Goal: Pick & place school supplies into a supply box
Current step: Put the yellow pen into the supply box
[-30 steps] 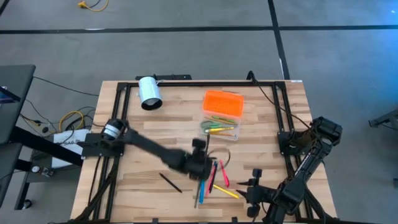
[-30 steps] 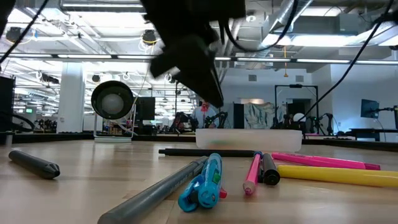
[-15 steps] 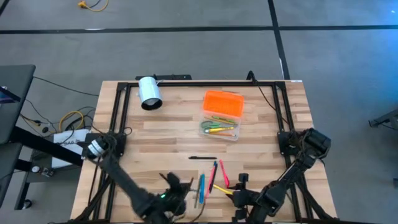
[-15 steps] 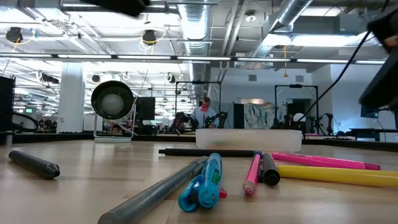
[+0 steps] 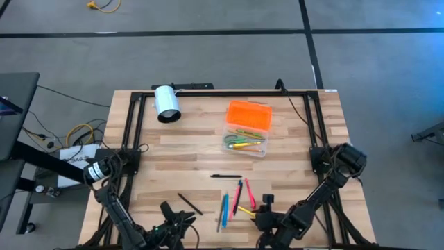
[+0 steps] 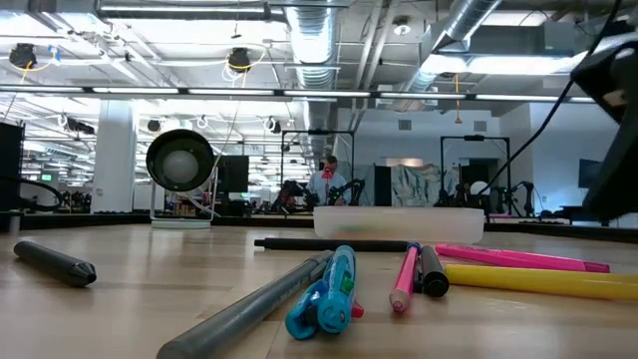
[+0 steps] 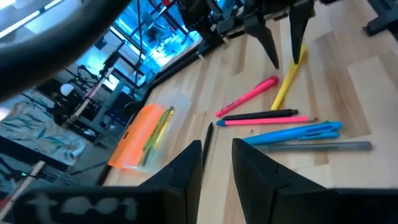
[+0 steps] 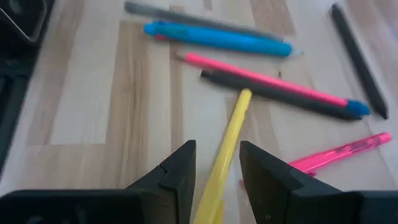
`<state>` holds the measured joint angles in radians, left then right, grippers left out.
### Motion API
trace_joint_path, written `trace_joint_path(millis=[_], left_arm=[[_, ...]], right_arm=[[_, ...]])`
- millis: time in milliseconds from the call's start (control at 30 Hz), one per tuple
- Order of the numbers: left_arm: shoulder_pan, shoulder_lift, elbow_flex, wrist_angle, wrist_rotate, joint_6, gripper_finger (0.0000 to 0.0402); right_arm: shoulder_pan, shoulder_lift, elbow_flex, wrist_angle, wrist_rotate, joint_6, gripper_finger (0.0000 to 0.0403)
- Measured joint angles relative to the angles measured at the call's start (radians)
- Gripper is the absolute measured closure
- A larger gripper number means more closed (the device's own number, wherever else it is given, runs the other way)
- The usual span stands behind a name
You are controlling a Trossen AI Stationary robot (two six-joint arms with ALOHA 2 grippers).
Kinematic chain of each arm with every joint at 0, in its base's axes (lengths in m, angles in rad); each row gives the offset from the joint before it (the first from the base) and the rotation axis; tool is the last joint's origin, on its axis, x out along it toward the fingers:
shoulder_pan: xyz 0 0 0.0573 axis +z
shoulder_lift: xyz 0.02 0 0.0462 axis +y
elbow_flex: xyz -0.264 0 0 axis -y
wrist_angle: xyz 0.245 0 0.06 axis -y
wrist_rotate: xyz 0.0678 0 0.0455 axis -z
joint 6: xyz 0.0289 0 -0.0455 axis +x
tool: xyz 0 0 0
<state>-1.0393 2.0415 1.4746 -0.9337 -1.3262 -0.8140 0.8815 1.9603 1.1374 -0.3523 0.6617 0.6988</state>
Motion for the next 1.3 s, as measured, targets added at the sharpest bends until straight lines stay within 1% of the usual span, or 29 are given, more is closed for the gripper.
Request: trace_joint_path(millis=[300,467,667,900,1100,1200,1300], left_arm=[[-0.002,0.000,-0.007,0.003,0.005,-0.029,0.0322],[-0.002,0.000,-0.007,0.004,0.012,-0.045,0.0322],[-0.002,0.000,-0.007,0.004,0.014,-0.047,0.0322],[-0.002,0.000,-0.007,0.004,0.015,-0.047,0.0322],[-0.002,0.001,-0.007,0.003,0.015,-0.047,0.0322],[-0.002,0.001,-0.007,0.003,0.015,-0.047,0.0322],[-0.002,0.001,-0.007,0.003,0.015,-0.047,0.0322]], right_arm=[[-0.021,0.010,0.000,-0.002,-0.011,-0.005,0.0285],[-0.020,0.010,0.000,-0.002,-0.044,-0.001,0.0285],[-0.018,0.010,0.000,0.005,-0.039,0.001,0.0285],[-0.020,0.078,0.002,0.051,-0.048,-0.003,0.0285],[-0.019,0.096,0.004,0.053,-0.042,0.019,0.0285],[-0.020,0.097,0.004,0.038,-0.076,0.044,0.0294],[-0.020,0.095,0.008,0.004,-0.141,0.115,0.0316]])
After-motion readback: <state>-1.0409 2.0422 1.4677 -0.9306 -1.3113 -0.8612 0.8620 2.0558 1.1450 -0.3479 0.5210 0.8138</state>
